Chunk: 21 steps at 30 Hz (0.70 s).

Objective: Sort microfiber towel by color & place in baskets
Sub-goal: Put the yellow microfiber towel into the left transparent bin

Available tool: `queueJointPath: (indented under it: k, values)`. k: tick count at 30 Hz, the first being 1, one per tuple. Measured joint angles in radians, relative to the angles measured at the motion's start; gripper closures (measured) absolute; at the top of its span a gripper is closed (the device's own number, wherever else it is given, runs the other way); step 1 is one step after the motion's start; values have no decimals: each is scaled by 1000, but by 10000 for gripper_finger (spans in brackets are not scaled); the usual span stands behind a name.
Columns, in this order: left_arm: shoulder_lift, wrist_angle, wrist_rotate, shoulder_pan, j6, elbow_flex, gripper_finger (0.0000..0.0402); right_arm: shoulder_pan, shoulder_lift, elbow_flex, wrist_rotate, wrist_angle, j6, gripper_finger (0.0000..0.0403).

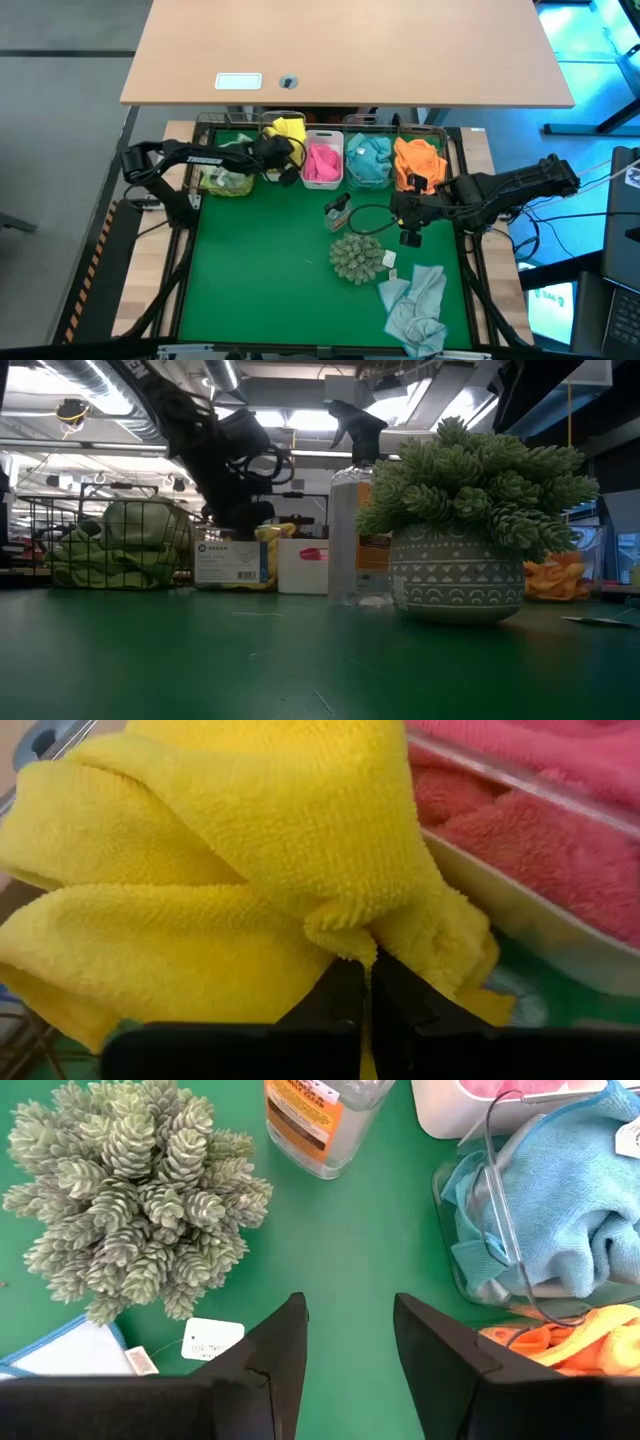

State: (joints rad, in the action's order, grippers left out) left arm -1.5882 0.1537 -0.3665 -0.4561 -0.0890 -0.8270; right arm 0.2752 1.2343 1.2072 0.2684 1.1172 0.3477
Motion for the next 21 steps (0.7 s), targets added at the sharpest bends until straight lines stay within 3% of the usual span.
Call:
queueJointPath:
  k: [12, 21]
  values:
    - [-9, -31, -20, 9, 43, 4, 398, 0, 0, 0, -34, 1, -1, 253]
    - [5, -28, -20, 11, 24, -57, 324, 0, 0, 0, -129, 1, 0, 253]
